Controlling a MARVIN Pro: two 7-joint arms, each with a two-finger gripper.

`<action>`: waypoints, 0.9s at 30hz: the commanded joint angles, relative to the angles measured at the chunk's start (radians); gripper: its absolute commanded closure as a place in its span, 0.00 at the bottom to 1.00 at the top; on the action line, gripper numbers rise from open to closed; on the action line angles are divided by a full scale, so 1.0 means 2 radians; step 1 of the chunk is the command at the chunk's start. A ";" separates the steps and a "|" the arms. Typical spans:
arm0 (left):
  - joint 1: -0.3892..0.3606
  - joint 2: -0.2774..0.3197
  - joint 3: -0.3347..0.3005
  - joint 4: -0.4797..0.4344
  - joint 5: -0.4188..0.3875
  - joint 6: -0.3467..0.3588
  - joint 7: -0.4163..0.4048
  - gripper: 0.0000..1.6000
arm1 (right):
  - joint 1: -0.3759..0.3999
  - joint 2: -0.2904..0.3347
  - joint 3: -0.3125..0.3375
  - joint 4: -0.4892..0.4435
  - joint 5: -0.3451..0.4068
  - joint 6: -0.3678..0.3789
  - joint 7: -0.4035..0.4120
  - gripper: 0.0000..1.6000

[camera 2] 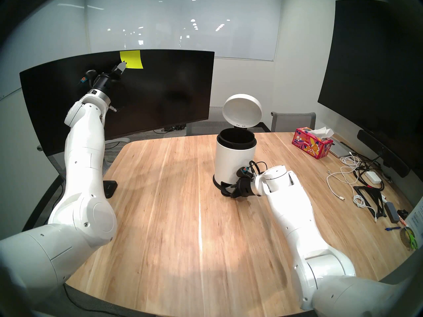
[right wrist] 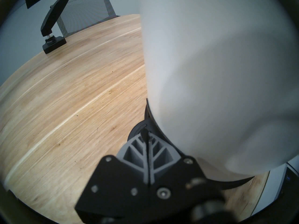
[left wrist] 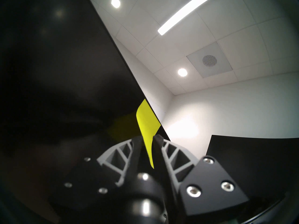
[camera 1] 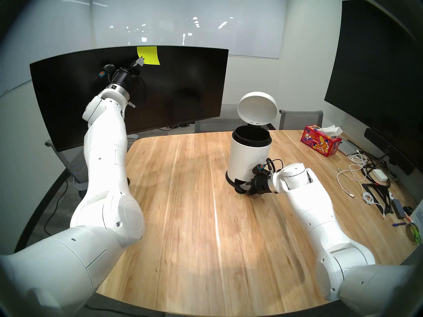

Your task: Peel the sticky note off the monitor, open the trash can lid and drop the sticker into the trash can

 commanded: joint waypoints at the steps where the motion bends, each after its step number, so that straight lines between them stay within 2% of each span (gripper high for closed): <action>1: -0.017 0.002 0.004 0.002 0.000 -0.005 -0.003 0.58 | -0.002 0.003 0.001 0.001 -0.002 0.000 -0.001 1.00; 8: -0.019 0.003 0.007 0.006 -0.001 -0.007 -0.003 0.61 | -0.002 0.003 0.001 0.001 -0.002 0.000 -0.001 1.00; 10: -0.019 0.003 0.008 0.007 -0.001 -0.007 -0.003 0.69 | -0.002 0.003 0.001 0.001 -0.002 0.000 -0.001 1.00; 11: -0.020 0.003 0.008 0.007 -0.001 -0.007 -0.002 0.80 | -0.002 0.003 0.001 0.001 -0.002 0.000 -0.001 1.00; 12: -0.020 0.003 0.008 0.007 -0.001 -0.008 -0.002 0.86 | -0.002 0.003 0.001 0.001 -0.002 0.000 -0.001 1.00; 13: -0.020 0.003 0.008 0.008 -0.001 -0.008 -0.002 0.99 | -0.002 0.003 0.001 0.001 -0.002 0.000 -0.001 1.00; 27: -0.013 -0.001 0.012 -0.010 -0.005 -0.006 -0.005 1.00 | -0.002 0.003 0.001 0.001 -0.002 0.000 -0.001 1.00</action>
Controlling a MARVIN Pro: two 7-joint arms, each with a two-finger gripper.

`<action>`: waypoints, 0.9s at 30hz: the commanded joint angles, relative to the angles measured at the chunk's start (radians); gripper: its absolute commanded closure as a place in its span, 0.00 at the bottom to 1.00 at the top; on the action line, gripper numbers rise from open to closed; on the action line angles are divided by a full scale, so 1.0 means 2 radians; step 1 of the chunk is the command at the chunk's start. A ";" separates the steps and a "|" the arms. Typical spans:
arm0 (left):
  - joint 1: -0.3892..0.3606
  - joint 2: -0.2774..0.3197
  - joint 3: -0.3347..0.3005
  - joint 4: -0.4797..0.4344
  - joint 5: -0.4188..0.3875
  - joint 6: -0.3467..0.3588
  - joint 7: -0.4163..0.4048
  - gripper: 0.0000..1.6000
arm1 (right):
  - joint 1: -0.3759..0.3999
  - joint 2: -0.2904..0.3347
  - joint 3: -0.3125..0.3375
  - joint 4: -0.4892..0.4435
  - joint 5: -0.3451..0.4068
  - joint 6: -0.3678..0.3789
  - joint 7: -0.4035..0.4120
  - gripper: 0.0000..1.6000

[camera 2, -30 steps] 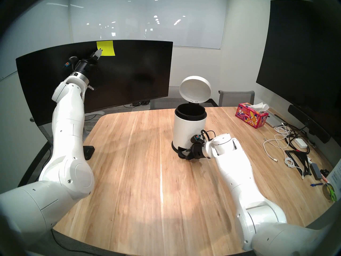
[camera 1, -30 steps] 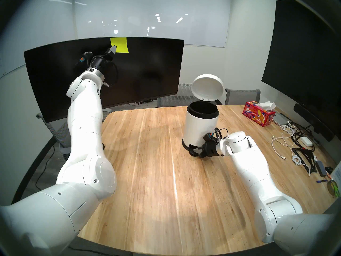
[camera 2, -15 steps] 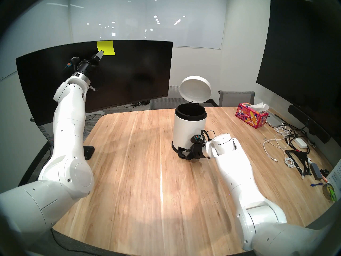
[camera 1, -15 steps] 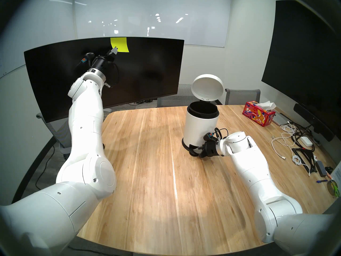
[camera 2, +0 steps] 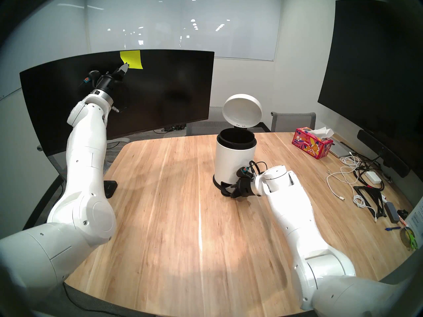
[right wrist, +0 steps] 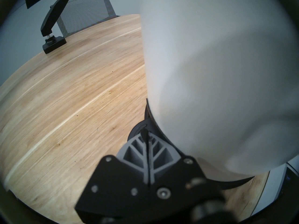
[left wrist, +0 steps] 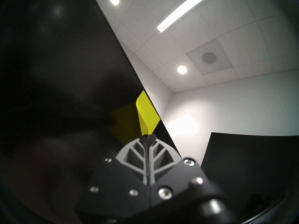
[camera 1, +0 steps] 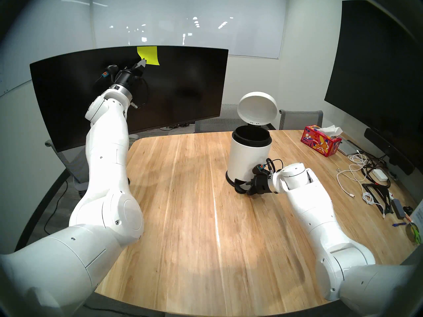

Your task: Peel the sticky note off the monitor, open the trash can lid and drop the sticker into the trash can

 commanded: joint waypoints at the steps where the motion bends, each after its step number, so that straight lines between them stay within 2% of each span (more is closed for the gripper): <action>1: -0.007 -0.004 0.003 -0.027 -0.005 0.001 -0.007 1.00 | -0.002 0.003 0.001 0.001 -0.001 0.000 -0.001 1.00; 11: 0.019 -0.007 0.024 -0.081 -0.013 0.012 -0.054 1.00 | -0.002 0.003 0.001 0.001 -0.001 0.000 -0.001 1.00; 27: 0.050 -0.005 0.040 -0.108 -0.012 0.063 -0.068 1.00 | -0.002 0.003 0.001 0.001 -0.002 0.000 -0.001 1.00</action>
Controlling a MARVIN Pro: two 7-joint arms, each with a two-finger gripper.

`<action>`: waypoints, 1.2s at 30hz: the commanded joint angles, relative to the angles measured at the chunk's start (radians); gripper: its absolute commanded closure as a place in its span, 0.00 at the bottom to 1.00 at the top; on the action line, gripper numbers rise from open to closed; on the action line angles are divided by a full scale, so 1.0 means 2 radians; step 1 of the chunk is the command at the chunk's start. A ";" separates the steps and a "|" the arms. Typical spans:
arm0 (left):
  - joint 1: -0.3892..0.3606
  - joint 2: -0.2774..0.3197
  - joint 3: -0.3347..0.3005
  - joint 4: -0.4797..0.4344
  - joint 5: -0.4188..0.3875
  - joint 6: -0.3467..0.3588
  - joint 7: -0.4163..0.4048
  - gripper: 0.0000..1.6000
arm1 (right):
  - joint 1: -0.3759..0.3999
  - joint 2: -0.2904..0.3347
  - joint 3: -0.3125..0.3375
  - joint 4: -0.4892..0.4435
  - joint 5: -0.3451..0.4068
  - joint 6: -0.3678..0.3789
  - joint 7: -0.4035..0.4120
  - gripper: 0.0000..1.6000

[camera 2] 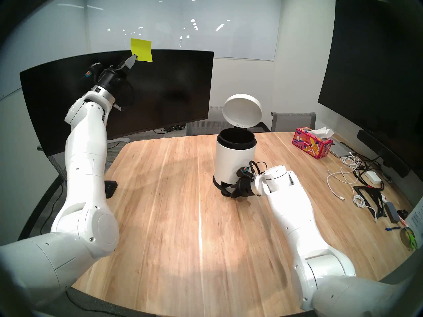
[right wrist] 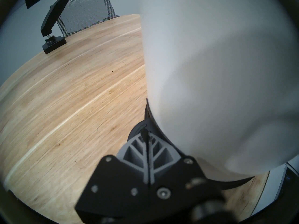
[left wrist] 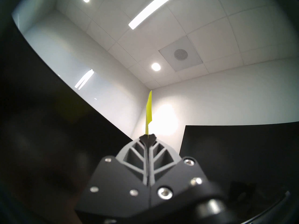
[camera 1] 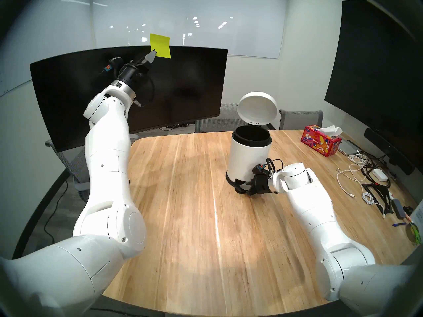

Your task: Peel the sticky note off the monitor, open the trash can lid and drop the sticker into the trash can

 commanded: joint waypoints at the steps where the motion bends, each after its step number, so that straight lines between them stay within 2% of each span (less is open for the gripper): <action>1: 0.006 0.004 0.011 -0.019 0.001 0.022 -0.010 1.00 | -0.002 0.003 0.001 0.001 -0.002 0.000 -0.001 1.00; 12: -0.001 0.025 0.049 0.001 0.013 0.059 -0.040 1.00 | -0.002 0.003 0.001 0.001 -0.002 0.000 -0.001 1.00; 21: 0.002 0.022 0.068 0.002 0.018 0.065 -0.064 1.00 | -0.002 0.003 0.001 0.001 -0.002 0.000 -0.001 1.00; 29: 0.014 0.015 0.100 -0.007 0.020 0.071 -0.093 1.00 | -0.002 0.003 0.001 0.001 -0.001 0.000 -0.001 1.00; 36: 0.018 0.006 0.119 -0.011 0.022 0.071 -0.098 1.00 | -0.002 0.003 0.001 0.001 -0.002 0.000 -0.001 1.00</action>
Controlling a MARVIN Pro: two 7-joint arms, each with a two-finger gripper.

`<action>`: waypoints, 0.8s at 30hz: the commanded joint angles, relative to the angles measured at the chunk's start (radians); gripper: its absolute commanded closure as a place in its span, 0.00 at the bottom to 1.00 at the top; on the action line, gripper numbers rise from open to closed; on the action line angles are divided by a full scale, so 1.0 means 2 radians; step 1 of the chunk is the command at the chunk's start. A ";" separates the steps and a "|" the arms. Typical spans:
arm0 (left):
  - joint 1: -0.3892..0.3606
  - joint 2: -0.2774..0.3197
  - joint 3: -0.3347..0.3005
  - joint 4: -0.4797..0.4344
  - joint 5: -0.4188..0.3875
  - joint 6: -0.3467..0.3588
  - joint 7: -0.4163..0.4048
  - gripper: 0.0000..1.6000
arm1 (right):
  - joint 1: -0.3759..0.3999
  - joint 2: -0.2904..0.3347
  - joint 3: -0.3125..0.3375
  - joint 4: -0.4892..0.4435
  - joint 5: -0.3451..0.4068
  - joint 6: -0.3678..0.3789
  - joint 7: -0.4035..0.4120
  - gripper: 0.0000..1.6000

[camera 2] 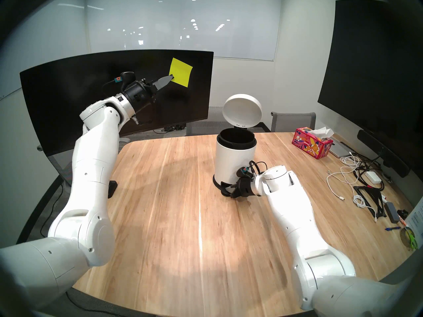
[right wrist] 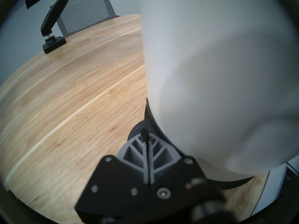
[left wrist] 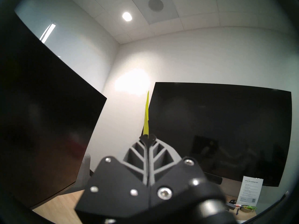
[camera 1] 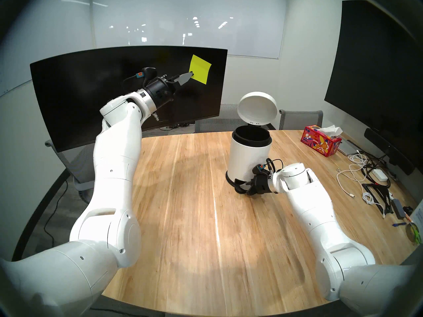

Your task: Peel the sticky note off the monitor, open the trash can lid and drop the sticker into the trash can

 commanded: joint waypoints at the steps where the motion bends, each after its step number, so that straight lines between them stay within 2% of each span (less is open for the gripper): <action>1: -0.004 -0.012 0.018 -0.010 0.000 -0.005 -0.011 1.00 | -0.002 0.003 0.001 0.001 -0.002 0.000 -0.001 1.00; 16: 0.006 -0.028 0.052 -0.008 0.006 -0.008 -0.010 1.00 | -0.002 0.003 0.001 0.001 -0.002 0.000 -0.001 1.00; 24: 0.003 -0.025 0.066 -0.004 0.014 0.009 -0.003 1.00 | -0.002 0.003 0.001 0.001 -0.002 0.000 -0.001 1.00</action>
